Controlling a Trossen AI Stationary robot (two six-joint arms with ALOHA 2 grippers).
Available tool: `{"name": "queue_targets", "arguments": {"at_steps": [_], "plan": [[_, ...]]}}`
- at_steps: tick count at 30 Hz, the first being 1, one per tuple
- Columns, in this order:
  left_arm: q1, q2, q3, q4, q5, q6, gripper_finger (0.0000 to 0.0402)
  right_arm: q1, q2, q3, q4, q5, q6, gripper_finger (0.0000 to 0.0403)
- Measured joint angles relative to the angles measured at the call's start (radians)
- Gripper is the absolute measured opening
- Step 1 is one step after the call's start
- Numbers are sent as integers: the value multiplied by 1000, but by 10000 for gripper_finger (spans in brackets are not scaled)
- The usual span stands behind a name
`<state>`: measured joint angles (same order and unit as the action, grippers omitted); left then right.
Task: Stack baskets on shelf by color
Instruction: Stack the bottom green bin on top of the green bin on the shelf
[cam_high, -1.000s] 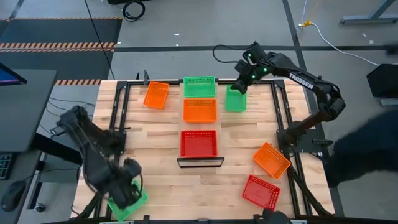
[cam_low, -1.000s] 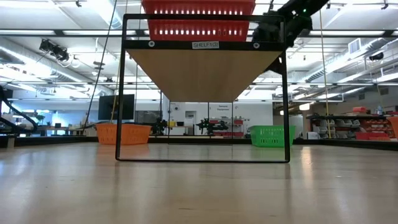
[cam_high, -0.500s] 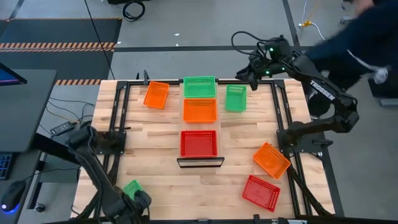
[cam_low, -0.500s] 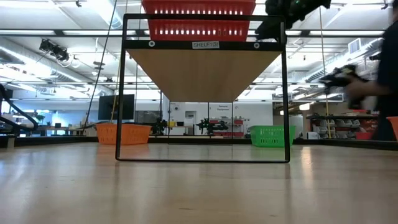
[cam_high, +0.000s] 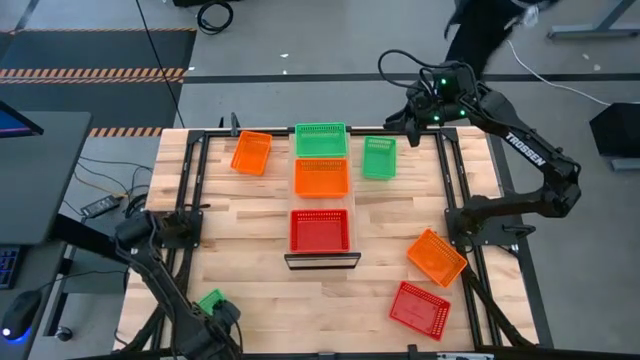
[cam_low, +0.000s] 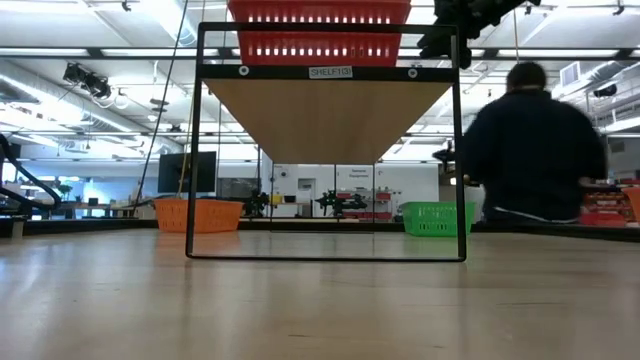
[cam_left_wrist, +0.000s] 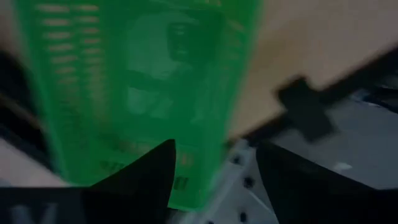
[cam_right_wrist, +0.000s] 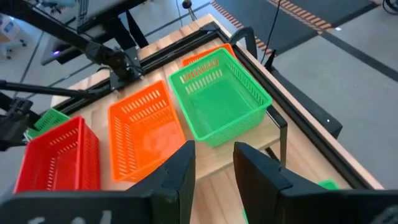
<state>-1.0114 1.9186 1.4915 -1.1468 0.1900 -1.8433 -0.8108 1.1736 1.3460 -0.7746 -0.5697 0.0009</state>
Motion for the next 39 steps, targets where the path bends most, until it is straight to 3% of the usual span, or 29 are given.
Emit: {"name": "queue_targets", "arguments": {"at_steps": [3, 10, 16, 20, 26, 33, 39], "plan": [[-21, 0, -2, -25, -25, 2, 229, 0, 0, 0, 0, 0, 24, 115], [-62, 0, -125, 239, -11, -34, 228, 14, 0, 0, 0, 0, 111, 115], [-78, 0, -208, 261, 13, -83, 221, 41, 0, 0, 0, 1, 150, 115], [-59, 0, -223, 297, 8, -16, 167, 54, 1, 0, 0, 1, 191, 115], [-20, 0, -223, 319, 3, 84, 17, 83, 1, 0, 0, 1, 232, 115], [69, -35, -202, 281, -10, 220, 6, 110, 1, 0, 1, 1, 211, 115], [186, -149, -158, 78, -79, 336, 3, 111, 1, 0, 2, 1, 166, 115]]}}
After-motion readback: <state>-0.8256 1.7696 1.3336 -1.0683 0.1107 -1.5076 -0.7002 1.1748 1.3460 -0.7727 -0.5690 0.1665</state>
